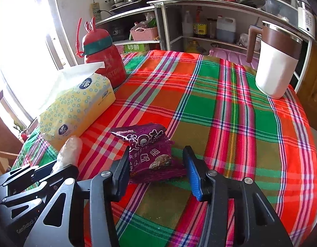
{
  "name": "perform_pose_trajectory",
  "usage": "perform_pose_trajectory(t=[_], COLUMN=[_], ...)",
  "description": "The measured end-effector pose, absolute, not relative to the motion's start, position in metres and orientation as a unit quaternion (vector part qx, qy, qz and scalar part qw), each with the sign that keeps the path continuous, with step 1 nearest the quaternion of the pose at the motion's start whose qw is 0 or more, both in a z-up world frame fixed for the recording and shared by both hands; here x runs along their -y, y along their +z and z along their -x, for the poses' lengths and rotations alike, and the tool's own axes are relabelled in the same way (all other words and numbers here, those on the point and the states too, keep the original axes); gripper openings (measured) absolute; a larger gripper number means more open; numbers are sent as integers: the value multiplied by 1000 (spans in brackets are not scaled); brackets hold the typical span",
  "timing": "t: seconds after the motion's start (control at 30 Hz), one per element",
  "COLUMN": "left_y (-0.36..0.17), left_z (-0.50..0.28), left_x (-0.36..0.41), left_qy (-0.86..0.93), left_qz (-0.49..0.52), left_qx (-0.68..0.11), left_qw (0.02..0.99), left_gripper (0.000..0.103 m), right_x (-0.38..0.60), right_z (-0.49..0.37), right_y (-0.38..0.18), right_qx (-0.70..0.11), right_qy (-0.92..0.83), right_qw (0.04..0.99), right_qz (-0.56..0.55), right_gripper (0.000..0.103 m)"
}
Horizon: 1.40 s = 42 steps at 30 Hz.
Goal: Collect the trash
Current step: 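Carry the clear bag and purple packet together over the white bin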
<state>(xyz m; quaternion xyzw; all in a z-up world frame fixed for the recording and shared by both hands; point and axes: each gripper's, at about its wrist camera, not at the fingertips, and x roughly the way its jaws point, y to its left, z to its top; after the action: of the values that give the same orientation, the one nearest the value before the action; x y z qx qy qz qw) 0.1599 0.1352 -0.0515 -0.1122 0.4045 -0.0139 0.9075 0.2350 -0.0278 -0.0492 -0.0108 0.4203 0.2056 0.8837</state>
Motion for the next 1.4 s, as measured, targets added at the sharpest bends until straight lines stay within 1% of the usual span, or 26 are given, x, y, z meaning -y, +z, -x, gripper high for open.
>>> perform_pose_trajectory(t=[0.53,0.97,1.4], left_y=[-16,9,19], left_z=[-135,-111,-94], left_x=[-101,-44,19], left_qy=[-41,-88,-140], left_qz=[87,60,31], left_qx=[-375,-353,-346], left_qw=[922,930,927], left_gripper=[29,29,29], right_x=[70,135,199], right_z=[-190,-138,-105], right_y=[-21,7,17], right_qx=[-395,-364,-348], right_qy=[175,125,66], right_qw=[902,923,933], right_qz=[-18,-33,-64], right_gripper=[50,50,50])
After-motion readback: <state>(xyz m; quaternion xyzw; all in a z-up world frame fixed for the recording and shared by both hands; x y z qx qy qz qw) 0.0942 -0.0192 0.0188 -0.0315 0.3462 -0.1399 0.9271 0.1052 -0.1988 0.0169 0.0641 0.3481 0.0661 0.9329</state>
